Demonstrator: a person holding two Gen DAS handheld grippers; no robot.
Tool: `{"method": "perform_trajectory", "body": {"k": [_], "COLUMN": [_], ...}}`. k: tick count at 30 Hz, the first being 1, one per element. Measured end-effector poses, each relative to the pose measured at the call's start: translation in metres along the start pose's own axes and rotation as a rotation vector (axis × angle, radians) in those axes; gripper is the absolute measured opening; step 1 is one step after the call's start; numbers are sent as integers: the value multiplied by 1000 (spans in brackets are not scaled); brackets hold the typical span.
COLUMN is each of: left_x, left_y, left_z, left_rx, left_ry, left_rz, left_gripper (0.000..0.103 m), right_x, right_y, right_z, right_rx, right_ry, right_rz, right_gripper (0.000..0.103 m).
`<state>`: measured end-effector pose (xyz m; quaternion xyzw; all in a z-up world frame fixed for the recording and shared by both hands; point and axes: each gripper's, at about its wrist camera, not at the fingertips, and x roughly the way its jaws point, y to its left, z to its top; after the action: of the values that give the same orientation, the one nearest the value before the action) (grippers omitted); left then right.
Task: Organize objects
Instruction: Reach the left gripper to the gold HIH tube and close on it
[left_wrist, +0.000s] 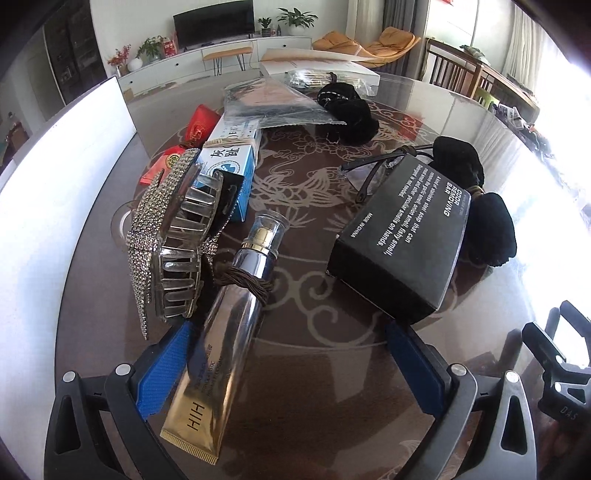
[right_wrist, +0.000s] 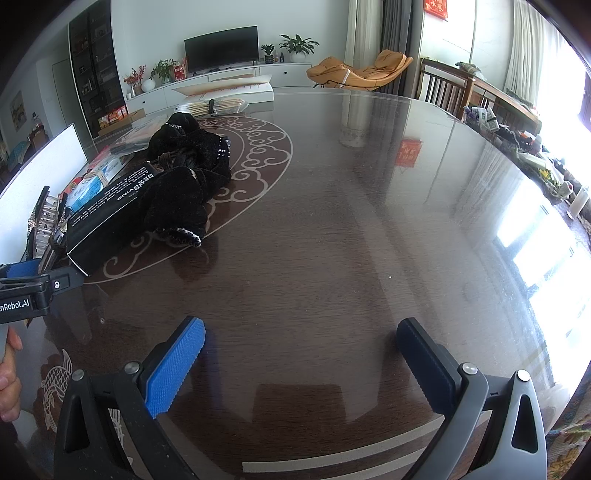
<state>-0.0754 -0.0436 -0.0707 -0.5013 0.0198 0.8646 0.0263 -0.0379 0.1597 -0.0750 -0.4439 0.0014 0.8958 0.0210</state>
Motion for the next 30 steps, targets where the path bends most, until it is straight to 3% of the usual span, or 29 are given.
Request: {"method": "perform_trajectory", "body": {"k": [20, 30], "left_x": [-3, 8], "left_y": [-1, 4], "left_z": [-7, 14], "left_rx": [25, 40], "left_ry": [-62, 42], "left_rz": [-14, -22], "left_gripper": [103, 103], "right_x": [0, 0], "right_y": [0, 0], "right_z": [0, 0], "right_rx": [0, 0], "right_ry": [0, 0], "right_rz": [0, 0], "right_gripper": [103, 103]}}
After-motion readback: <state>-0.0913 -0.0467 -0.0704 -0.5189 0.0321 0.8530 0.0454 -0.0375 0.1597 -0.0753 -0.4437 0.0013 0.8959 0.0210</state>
